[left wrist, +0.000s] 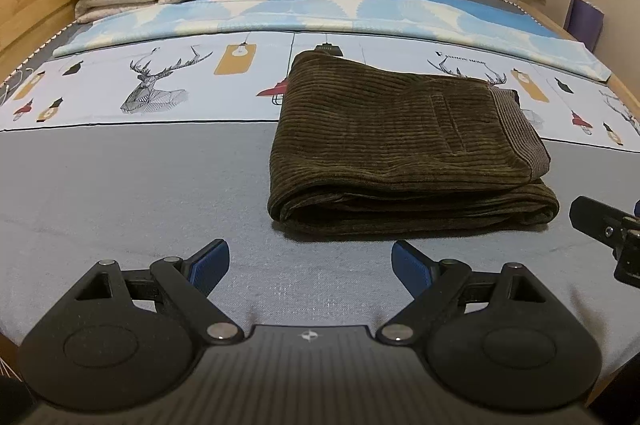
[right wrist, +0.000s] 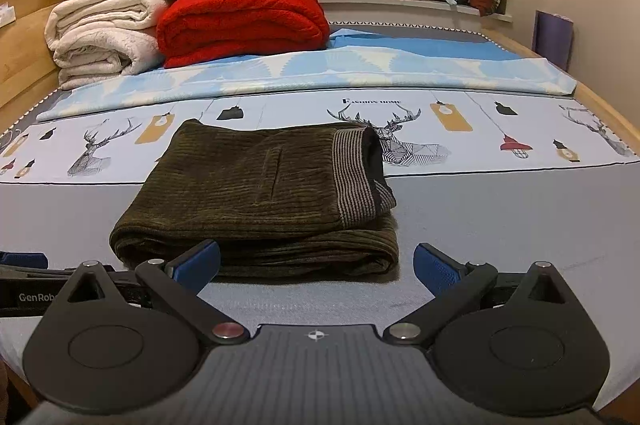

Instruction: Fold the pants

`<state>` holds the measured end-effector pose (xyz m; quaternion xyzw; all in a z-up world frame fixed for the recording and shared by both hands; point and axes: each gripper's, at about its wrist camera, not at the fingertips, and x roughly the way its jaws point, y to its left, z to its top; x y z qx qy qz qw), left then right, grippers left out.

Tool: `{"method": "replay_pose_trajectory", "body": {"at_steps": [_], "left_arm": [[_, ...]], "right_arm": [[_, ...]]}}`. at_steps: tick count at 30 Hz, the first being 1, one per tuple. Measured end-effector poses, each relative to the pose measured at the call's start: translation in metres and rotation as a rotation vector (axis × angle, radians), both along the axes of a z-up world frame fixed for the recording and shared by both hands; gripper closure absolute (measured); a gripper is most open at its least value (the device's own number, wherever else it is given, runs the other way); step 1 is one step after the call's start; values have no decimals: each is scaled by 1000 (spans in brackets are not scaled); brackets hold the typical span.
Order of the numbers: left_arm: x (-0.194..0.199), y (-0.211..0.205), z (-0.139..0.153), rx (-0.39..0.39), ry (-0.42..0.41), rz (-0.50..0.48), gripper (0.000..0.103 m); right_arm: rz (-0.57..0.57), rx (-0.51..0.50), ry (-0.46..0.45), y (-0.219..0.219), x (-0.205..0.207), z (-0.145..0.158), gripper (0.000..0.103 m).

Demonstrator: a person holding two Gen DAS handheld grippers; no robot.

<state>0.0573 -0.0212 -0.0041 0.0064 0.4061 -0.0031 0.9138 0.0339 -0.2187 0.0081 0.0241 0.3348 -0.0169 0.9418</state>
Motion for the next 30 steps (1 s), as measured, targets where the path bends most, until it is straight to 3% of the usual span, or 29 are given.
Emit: {"method": "replay_pose_trajectory", "body": {"at_steps": [30], "left_arm": [[-1, -2, 0, 0, -17, -28, 12]], "right_arm": [[-2, -3, 12, 1, 0, -3, 1]]}}
